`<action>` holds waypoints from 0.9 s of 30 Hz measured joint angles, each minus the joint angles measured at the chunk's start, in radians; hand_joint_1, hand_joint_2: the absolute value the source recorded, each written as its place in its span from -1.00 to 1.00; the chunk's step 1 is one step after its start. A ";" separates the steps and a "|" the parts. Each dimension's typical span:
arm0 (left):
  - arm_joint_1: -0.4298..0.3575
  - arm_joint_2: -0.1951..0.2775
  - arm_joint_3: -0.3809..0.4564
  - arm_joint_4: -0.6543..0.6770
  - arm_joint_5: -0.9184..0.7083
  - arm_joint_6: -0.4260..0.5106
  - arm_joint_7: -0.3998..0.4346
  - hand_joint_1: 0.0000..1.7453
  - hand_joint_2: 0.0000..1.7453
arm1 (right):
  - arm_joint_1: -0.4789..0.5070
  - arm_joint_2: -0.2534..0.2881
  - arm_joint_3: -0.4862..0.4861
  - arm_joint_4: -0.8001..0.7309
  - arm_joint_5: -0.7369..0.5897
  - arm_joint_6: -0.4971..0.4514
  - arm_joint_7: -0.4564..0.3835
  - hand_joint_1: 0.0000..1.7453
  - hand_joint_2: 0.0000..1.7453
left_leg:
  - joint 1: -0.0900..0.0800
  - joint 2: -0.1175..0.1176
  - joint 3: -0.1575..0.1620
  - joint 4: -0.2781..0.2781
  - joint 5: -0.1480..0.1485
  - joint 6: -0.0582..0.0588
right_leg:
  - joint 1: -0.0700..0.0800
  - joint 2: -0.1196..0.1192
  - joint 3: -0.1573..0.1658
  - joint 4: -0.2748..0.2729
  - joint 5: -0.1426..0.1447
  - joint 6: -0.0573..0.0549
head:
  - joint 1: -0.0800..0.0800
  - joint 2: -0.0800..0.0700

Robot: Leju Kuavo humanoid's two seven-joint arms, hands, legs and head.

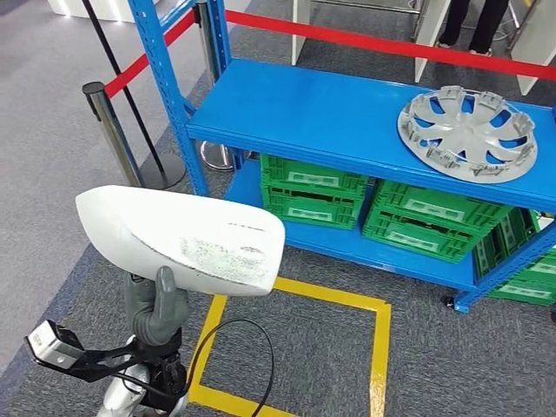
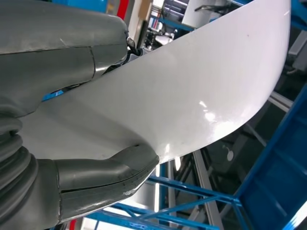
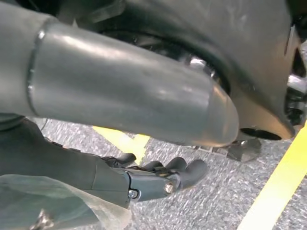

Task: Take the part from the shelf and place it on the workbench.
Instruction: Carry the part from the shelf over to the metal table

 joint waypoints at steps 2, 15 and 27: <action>0.001 -0.001 0.001 0.000 0.000 0.000 0.000 1.00 1.00 | 0.001 0.000 0.000 0.001 0.003 0.004 0.001 -1.00 -1.00 | 0.001 -0.002 -0.011 0.014 -0.003 -0.014 | -0.002 -0.025 -0.002 -0.002 0.008 -0.008 | -0.001 0.000; 0.002 0.002 0.006 0.001 0.001 0.000 0.000 1.00 1.00 | 0.000 -0.001 0.000 0.002 0.009 0.012 -0.001 -1.00 -1.00 | 0.003 0.136 0.016 0.003 -0.021 -0.025 | 0.005 -0.182 -0.012 0.003 0.010 0.000 | -0.013 0.000; 0.003 -0.004 0.012 0.006 0.000 -0.001 0.000 1.00 1.00 | 0.000 -0.007 0.001 0.006 0.032 0.025 0.002 -1.00 -1.00 | 0.007 0.005 -0.003 0.004 -0.001 0.013 | -0.009 -0.035 -0.073 0.115 -0.018 0.017 | -0.008 0.000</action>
